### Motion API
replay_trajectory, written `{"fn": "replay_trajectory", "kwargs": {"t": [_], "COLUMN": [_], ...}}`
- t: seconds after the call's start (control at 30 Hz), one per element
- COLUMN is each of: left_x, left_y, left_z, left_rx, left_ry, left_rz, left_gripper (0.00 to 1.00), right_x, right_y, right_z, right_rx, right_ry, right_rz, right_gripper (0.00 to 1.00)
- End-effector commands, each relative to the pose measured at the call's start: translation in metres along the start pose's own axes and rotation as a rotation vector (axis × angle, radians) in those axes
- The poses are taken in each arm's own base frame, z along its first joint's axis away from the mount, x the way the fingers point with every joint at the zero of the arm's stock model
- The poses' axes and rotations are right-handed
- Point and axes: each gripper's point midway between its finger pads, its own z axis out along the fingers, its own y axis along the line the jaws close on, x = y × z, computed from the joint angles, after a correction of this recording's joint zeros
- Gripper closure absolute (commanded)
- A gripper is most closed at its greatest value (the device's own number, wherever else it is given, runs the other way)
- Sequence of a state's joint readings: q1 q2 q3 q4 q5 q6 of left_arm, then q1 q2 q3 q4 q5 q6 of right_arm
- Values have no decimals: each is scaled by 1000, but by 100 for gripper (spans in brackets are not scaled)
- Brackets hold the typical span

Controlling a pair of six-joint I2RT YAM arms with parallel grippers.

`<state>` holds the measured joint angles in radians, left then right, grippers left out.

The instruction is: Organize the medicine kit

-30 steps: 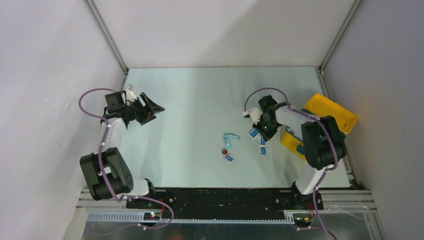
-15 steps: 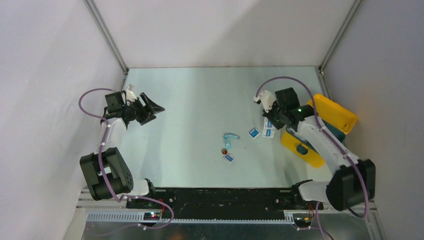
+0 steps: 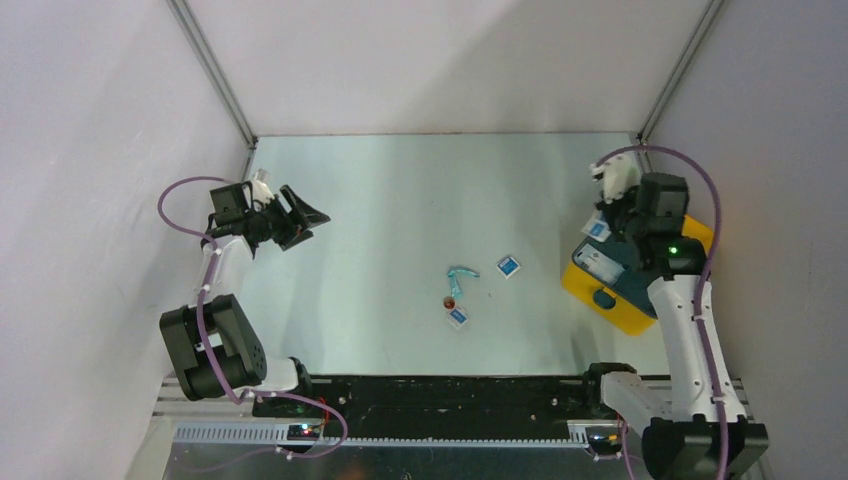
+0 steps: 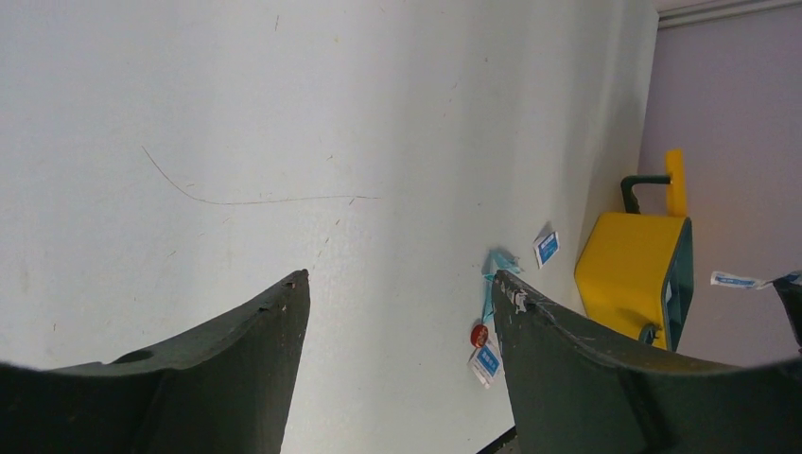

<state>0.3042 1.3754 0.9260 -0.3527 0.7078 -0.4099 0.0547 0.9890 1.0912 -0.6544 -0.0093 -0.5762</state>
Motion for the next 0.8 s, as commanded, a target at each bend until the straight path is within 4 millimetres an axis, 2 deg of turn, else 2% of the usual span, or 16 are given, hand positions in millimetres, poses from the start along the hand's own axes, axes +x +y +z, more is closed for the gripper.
{"fn": "replay_trajectory", "kwargs": {"t": [0.0, 0.1, 0.17, 0.23, 0.37, 0.47, 0.63, 0.77], "left_x": [-16, -16, -16, -15, -14, -13, -15, -15], "left_y": [-18, -21, -22, -23, -22, -23, -28, -31], "left_z": [-3, -4, -3, -3, -1, -1, -5, -9], "left_rx": [54, 64, 69, 73, 73, 78, 85, 90], "left_ry": [-26, -23, -19, -15, -9, -7, -20, -31], "left_rz": [42, 46, 44, 42, 39, 42, 62, 79], "left_gripper": [25, 25, 25, 25, 25, 25, 25, 25], "right_x": [18, 42, 51, 55, 65, 71, 73, 78], "right_y": [-48, -59, -68, -73, -74, -83, -83, -85], "right_z": [-18, -24, -30, -36, -44, -41, -26, -12], "right_rx": [151, 170, 187, 182, 116, 91, -6, -47], "right_ry": [36, 114, 139, 148, 199, 247, 254, 292], "right_rz": [147, 130, 92, 20, -239, -407, -608, -694], "right_gripper": [100, 100, 100, 100, 100, 100, 100, 100]}}
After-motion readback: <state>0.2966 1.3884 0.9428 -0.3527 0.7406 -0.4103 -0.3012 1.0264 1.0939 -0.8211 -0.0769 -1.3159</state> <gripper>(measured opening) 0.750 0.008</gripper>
